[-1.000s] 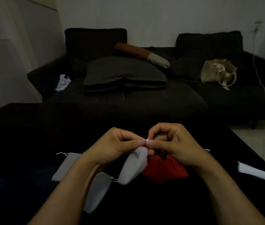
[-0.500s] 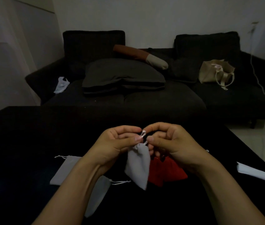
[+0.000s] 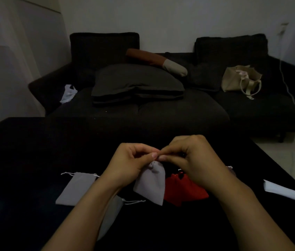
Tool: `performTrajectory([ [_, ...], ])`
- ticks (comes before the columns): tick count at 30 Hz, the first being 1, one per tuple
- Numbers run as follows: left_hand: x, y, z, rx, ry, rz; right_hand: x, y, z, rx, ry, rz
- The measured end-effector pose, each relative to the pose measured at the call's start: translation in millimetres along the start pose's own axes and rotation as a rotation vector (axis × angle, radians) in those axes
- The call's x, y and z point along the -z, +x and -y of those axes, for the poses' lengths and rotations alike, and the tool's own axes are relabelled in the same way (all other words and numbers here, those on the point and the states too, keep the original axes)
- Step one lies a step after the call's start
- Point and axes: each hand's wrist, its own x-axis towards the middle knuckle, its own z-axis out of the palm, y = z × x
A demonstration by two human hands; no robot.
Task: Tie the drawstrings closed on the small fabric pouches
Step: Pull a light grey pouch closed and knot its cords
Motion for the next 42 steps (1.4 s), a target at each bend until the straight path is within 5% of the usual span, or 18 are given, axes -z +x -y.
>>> performTrajectory([
  [9,-4,-4,-3,-0.004,-0.093,0.27,-1,-4,-16,-0.176,0.31,-0.042],
  [17,-9,-6,-8,-0.111,-0.233,0.11,-5,-4,-20,-0.306,0.586,-0.099],
  [23,-17,-6,-10,-0.151,-0.124,-0.072,-9,-4,-15,-0.378,0.587,-0.077],
  [35,-27,-5,-7,-0.227,-0.042,-0.19,-18,0,-12,-0.425,0.467,0.008],
  [42,-26,-6,-4,-0.341,0.109,-0.28,-22,-2,-7,-0.485,0.787,-0.003],
])
